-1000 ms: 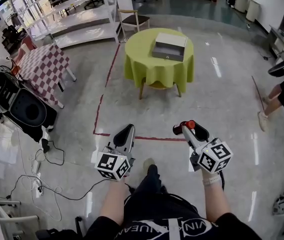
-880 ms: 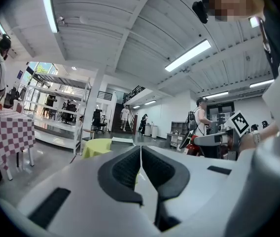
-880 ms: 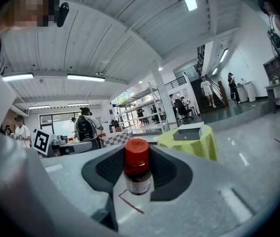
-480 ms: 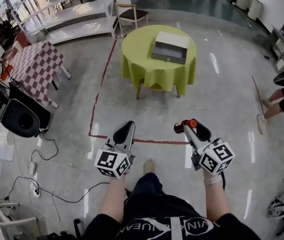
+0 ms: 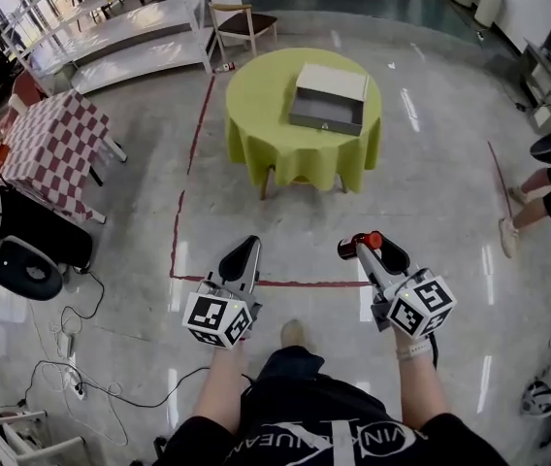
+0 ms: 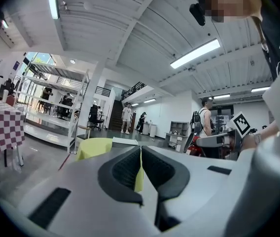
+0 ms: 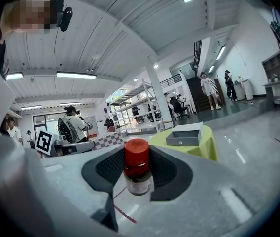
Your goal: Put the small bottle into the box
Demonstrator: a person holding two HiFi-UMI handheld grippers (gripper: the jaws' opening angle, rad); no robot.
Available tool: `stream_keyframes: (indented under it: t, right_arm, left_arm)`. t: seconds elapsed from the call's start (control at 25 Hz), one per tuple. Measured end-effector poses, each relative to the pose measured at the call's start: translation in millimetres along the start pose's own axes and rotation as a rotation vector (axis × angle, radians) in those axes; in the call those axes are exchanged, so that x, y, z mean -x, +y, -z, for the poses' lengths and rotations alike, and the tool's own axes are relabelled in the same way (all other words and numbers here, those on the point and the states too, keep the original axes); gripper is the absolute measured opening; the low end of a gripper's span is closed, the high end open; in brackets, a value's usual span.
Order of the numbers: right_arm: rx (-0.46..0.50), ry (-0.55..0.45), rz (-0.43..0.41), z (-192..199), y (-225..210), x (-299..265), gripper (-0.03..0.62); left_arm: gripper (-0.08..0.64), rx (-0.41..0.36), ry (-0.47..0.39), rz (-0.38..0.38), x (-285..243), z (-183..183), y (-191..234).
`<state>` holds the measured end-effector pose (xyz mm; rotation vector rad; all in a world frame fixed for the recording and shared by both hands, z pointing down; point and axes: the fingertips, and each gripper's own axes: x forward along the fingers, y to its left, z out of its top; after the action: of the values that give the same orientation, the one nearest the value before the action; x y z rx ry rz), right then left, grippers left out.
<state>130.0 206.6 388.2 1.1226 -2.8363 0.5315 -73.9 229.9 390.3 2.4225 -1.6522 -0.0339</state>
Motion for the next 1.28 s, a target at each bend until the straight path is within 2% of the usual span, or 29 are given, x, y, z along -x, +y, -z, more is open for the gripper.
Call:
stream_keyframes:
  t: [0.48,0.76,1.0,1.28]
  right_arm:
    - [-0.006,0.011,0.027,-0.8,-12.7,-48.4,0.147]
    - [-0.021,0.025,0.016,-0.9,-17.8,-65.8,0.147]
    - [-0.028,0.030,-0.018,-5.9,-24.5,-92.6,0.147]
    - [-0.015,0.022,-0.052,-25.5,-45.9,-137.2,0.147]
  left_arm:
    - [0.015,0.006,0.012,0.032,-37.1,-0.2,40.1]
    - [0.015,0.017,0.017,0.015,-41.0,1.2,54.6]
    - [0.015,0.024,0.021,-0.029,-47.2,-0.3,76.2]
    - [0.015,0.013,0.011,-0.055,-84.7,-15.0,102.6]
